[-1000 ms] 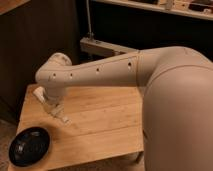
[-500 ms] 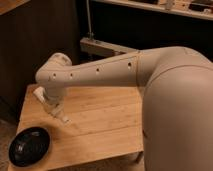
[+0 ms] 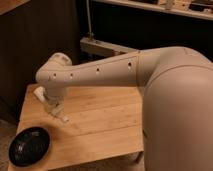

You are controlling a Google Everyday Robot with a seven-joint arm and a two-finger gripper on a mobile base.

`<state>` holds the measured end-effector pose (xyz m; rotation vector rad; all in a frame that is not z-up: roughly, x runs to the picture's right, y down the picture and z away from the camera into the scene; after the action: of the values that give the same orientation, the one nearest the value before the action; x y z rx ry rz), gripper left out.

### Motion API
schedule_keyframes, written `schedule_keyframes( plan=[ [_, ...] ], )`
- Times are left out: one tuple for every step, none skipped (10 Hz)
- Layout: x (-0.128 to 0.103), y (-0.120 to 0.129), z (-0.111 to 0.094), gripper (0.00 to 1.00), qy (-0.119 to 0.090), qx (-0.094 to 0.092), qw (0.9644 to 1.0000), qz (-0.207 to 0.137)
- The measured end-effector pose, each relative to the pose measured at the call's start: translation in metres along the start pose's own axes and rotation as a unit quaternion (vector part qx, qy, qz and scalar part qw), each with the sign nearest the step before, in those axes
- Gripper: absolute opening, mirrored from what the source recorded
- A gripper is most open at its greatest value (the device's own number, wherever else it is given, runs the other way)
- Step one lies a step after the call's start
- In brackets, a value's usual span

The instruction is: Place the bottle in the ceramic bowl

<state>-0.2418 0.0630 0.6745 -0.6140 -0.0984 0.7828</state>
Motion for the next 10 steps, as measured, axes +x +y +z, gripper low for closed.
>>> schedule_keyframes(
  plan=[
    [-0.002, 0.003, 0.0, 0.18, -0.006, -0.003, 0.9999, -0.011],
    [-0.008, 0.014, -0.002, 0.18, -0.028, -0.016, 0.998, -0.054],
    [-0.01, 0.019, -0.005, 0.18, -0.062, -0.031, 0.9926, -0.1],
    [-0.009, 0.024, -0.009, 0.18, -0.099, -0.051, 0.9851, -0.131],
    [-0.008, 0.028, -0.013, 0.18, -0.151, -0.081, 0.9729, -0.155],
    [-0.008, 0.034, -0.015, 0.18, -0.173, -0.095, 0.9654, -0.17],
    [-0.01, 0.043, -0.016, 0.18, -0.184, -0.107, 0.9581, -0.192],
    [-0.012, 0.053, -0.016, 0.18, -0.179, -0.112, 0.9547, -0.209],
    [-0.016, 0.079, -0.014, 0.18, -0.16, -0.12, 0.9479, -0.248],
    [-0.02, 0.1, -0.012, 0.18, -0.147, -0.126, 0.9409, -0.278]
  ],
)
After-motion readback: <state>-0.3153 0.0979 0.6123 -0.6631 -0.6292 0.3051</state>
